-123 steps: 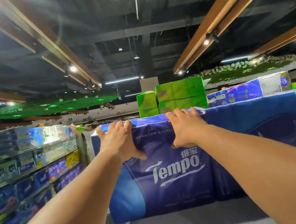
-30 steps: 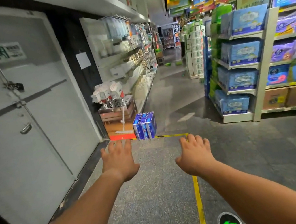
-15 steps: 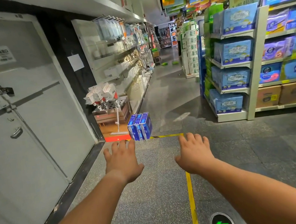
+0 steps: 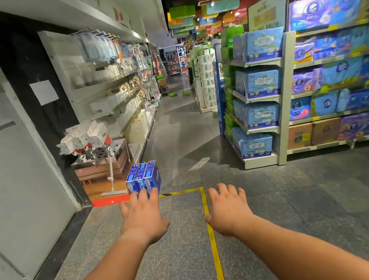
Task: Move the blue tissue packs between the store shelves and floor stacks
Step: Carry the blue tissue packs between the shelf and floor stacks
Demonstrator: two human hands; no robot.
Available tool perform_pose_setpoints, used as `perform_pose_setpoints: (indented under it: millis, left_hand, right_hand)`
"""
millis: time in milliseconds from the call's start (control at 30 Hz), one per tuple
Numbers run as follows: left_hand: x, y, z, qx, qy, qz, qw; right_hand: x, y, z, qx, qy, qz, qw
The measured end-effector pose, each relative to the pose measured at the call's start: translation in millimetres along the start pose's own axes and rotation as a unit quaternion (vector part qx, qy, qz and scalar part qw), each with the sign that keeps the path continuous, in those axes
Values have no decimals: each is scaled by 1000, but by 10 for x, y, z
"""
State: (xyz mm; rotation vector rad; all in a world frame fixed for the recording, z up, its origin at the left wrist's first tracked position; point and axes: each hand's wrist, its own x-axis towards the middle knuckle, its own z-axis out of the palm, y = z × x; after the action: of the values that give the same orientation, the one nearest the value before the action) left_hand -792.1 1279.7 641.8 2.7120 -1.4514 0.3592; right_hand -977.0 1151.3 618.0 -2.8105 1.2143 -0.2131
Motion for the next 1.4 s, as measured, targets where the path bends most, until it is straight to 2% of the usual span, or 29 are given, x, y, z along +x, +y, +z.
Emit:
perform_pose_setpoints:
  millis: [133, 200, 367, 567, 933, 1133, 1233, 1400]
  left_hand:
    - [742, -71, 246, -2, -4, 19, 1000]
    - [1035, -39, 408, -2, -27, 26, 999]
    - [1765, 180, 854, -3, -45, 68, 997]
    - [2864, 506, 1361, 2, -69, 83, 994]
    - [5221, 1052, 2025, -20, -113, -2, 993]
    - [6464, 1135, 2479, -31, -145, -51, 988]
    - [7175, 1235, 2833, -23, -171, -52, 984]
    - [8393, 1317, 3337, -69, -192, -62, 977]
  right_hand:
    - [646, 25, 97, 14, 12, 28, 999]
    - [865, 72, 197, 12, -6, 34, 999]
    - [1532, 327, 398, 22, -17, 52, 998]
    - [2637, 750, 698, 28, -29, 40, 998]
    - [5261, 2025, 697, 30, -66, 35, 997]
    - [6622, 2355, 981, 41, -90, 30, 995]
    - [7372, 2511, 1177, 47, -106, 27, 993]
    - [8606, 2892, 1370, 27, -117, 11, 993]
